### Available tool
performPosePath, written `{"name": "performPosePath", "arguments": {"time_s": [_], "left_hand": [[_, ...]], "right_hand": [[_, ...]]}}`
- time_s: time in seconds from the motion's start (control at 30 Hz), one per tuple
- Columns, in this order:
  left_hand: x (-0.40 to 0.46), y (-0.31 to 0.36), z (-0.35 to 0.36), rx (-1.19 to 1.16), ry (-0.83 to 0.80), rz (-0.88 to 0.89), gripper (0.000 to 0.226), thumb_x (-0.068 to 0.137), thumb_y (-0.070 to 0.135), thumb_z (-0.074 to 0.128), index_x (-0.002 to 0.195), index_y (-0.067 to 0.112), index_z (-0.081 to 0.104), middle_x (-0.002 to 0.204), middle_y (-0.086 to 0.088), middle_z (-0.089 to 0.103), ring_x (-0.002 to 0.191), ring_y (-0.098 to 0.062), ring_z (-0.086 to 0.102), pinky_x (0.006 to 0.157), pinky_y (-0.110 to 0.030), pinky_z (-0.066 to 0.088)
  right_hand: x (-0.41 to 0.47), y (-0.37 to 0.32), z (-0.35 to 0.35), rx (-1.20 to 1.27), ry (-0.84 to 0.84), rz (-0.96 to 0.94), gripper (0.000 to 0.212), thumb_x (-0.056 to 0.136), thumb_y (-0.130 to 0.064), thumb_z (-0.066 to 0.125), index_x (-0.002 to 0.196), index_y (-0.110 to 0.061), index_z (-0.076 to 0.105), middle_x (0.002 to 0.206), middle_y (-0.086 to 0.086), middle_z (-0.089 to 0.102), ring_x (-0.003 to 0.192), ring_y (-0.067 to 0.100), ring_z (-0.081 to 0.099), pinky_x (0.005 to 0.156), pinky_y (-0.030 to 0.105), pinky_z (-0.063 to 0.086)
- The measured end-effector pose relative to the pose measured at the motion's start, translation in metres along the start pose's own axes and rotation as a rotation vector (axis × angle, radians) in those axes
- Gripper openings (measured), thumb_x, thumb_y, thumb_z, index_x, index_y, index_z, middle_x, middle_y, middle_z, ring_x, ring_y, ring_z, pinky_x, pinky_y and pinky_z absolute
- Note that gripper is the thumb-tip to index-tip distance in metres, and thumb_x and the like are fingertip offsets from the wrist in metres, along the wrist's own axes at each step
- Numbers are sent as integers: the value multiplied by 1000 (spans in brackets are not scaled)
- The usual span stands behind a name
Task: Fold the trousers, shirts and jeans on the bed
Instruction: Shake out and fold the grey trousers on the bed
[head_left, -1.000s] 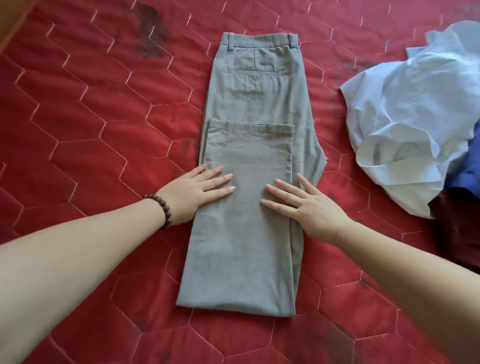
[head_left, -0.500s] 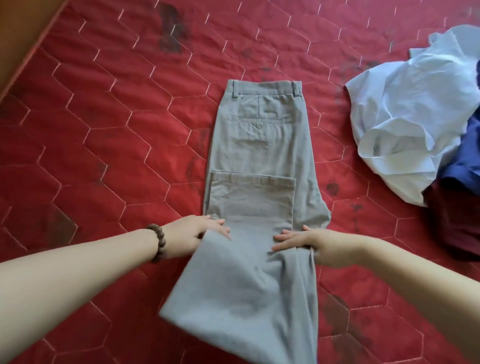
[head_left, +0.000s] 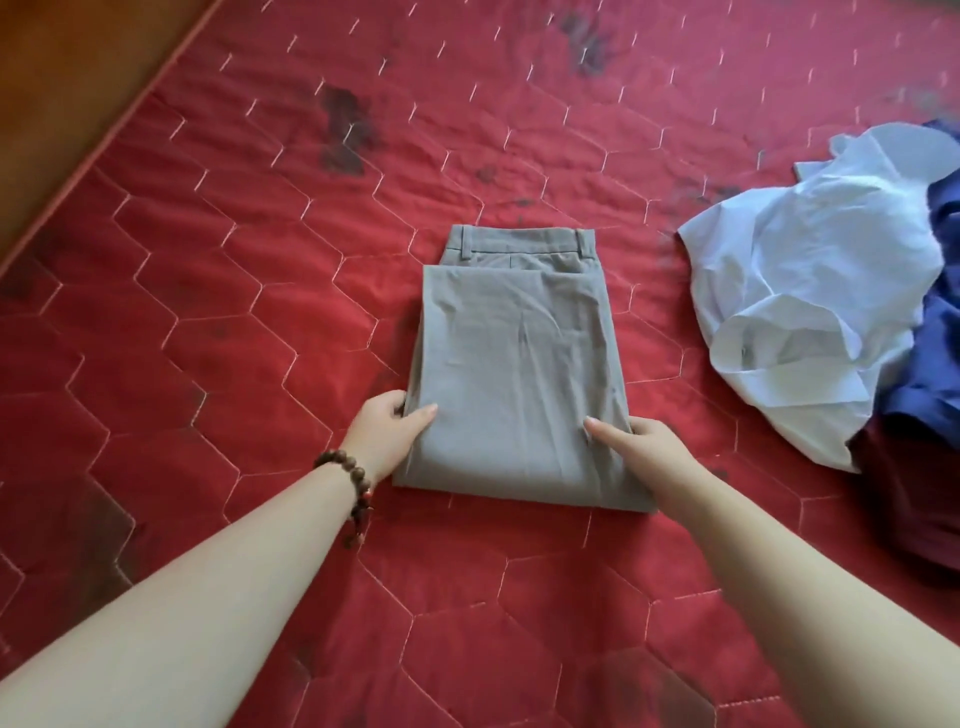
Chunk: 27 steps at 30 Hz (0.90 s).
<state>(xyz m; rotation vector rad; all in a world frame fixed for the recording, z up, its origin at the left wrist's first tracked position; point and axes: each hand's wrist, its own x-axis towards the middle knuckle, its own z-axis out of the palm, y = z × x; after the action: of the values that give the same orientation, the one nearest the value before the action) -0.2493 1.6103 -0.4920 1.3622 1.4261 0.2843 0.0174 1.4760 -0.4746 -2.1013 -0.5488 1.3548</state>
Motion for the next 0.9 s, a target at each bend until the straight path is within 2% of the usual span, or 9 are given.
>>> {"name": "performPosePath", "arguments": {"time_s": [0.1,0.2,0.27,0.37,0.47,0.53,0.63,0.77,0.9], "left_hand": [[12,17,5,-145,32,-2,17,87,27,67,97,12,66,87,-7,74,81,-21,71,81,-45,56],[27,25,10,-68,63,12,11,93,26,58,95,17,64,90,-2,72,85,-21,69,82,-42,55],[27,26,10,-42,119,59,17,96,27,52,85,21,63,84,2,70,81,-15,66,73,-34,53],[23,35,7,-132,176,176,20,98,28,50,84,24,63,80,7,70,73,-4,64,65,-28,47],[26,62,3,-287,143,290,16,99,26,49,94,27,64,89,0,72,85,-19,68,75,-37,53],[36,76,2,-326,168,361,15,98,25,50,94,28,64,86,-5,72,79,-21,68,71,-33,54],[51,73,10,-147,313,298,6,94,22,57,91,21,62,63,-1,62,54,-13,53,49,-15,40],[63,41,25,23,379,10,12,92,19,60,85,9,60,67,-1,57,69,-23,55,56,-27,33],[62,39,27,76,462,144,15,93,13,56,79,10,52,60,2,51,61,-23,48,54,-28,22]], "right_hand": [[14,-12,0,125,45,-75,28,80,-38,74,92,-13,71,89,12,74,83,28,71,79,47,58],[25,-21,4,159,27,-88,25,80,-29,75,99,-14,68,89,6,74,77,19,72,67,35,59],[25,-23,6,159,39,-111,19,83,-19,72,101,-13,66,91,6,74,78,19,70,69,33,57],[17,-27,3,97,121,-363,16,88,-10,64,97,-23,66,90,-5,72,83,9,65,76,25,51],[10,-45,-6,130,170,-595,18,91,-8,60,94,-26,64,87,-9,69,81,1,61,73,13,45],[14,-56,-11,154,221,-649,13,90,-15,59,93,-27,63,86,-9,67,81,2,59,73,14,45],[35,-57,-7,72,314,-538,10,89,-16,60,93,-25,62,87,-9,68,82,2,60,73,21,45],[64,-42,8,-95,336,-216,9,89,-20,61,85,-12,62,82,2,67,82,22,61,73,37,46],[66,-44,11,-119,404,-303,19,89,-18,60,72,-19,52,66,-10,58,69,12,53,61,26,38]]}}
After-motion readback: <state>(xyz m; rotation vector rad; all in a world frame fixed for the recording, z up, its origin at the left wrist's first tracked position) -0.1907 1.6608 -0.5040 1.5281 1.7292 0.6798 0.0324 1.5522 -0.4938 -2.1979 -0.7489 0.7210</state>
